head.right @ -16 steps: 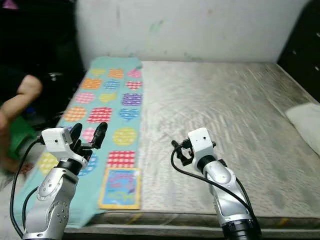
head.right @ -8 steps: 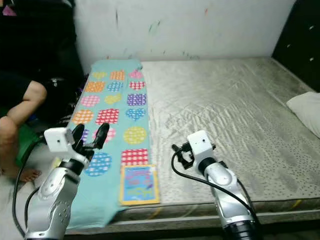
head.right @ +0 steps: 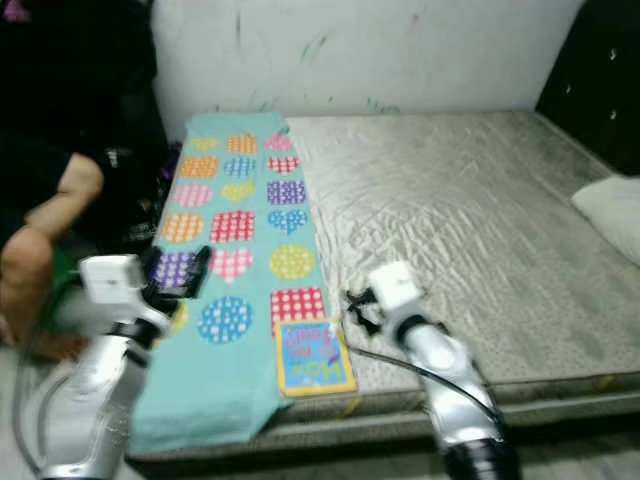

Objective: Clean up the room

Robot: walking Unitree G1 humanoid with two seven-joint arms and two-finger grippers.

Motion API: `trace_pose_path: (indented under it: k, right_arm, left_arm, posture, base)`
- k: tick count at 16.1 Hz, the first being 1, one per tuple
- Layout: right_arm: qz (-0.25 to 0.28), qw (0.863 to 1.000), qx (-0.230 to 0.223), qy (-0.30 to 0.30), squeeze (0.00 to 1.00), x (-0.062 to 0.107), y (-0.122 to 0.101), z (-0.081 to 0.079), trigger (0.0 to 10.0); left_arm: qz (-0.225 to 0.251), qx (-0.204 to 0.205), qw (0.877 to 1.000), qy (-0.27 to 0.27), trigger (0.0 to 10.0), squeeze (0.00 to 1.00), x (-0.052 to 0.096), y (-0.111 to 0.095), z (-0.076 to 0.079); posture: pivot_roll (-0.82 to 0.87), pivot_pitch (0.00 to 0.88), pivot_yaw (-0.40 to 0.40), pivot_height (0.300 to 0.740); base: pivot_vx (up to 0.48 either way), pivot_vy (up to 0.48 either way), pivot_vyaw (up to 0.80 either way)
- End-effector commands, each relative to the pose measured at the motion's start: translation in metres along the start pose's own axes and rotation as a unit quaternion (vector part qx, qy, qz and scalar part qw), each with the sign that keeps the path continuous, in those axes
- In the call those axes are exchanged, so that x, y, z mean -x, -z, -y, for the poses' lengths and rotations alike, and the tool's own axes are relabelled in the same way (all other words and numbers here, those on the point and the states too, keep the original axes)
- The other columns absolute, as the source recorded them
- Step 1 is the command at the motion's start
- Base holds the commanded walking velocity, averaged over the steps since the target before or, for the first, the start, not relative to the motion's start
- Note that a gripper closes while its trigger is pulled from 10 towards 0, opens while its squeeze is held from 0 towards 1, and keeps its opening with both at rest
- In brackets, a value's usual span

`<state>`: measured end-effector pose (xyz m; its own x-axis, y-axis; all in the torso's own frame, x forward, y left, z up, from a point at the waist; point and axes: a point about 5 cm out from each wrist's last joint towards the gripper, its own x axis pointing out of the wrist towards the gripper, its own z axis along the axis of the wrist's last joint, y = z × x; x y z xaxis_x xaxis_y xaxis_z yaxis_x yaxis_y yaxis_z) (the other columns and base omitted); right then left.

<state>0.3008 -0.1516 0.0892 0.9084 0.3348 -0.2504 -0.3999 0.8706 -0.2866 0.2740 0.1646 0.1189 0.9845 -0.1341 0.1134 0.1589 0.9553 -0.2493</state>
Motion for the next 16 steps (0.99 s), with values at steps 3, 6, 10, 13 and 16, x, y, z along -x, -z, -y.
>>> trace_pose_path:
  k: [3,6,10,13,16]
  right_arm:
    - [-0.004,0.998,-0.059,0.029,0.00,-0.002,-0.007,0.009,10.0]
    - [-0.003,0.992,-0.083,0.094,0.00,-0.002,-0.006,0.026,10.0]
    - [0.001,0.991,-0.111,0.077,0.00,-0.001,-0.009,0.018,10.0]
    - [0.005,0.991,-0.109,0.073,0.00,-0.001,-0.009,0.015,10.0]
    - [-0.011,0.993,-0.103,0.063,0.00,0.004,-0.003,0.014,10.0]
  left_arm:
    - [0.007,-0.002,1.000,0.009,10.0,0.00,-0.002,-0.003,0.004]
    - [0.005,0.000,1.000,0.008,10.0,0.00,-0.003,-0.002,0.004]
    - [0.005,0.001,1.000,0.000,10.0,0.00,-0.003,-0.002,0.002]
    - [0.005,0.002,1.000,0.000,10.0,0.00,-0.004,-0.002,0.002]
    - [-0.012,-0.006,1.000,0.006,10.0,0.00,-0.002,0.000,-0.002]
  posture:
    - [-0.08,0.000,0.015,0.740]
    - [-0.08,0.000,0.014,0.740]
    - [-0.08,0.000,0.015,0.740]
    - [-0.08,0.000,0.015,0.740]
    - [-0.08,0.000,0.011,0.740]
  base:
    - [0.000,0.000,0.00]
    - [0.000,0.000,0.00]
    - [0.000,0.000,-0.20]
    - [0.000,0.000,-0.80]
    - [0.000,0.000,-0.27]
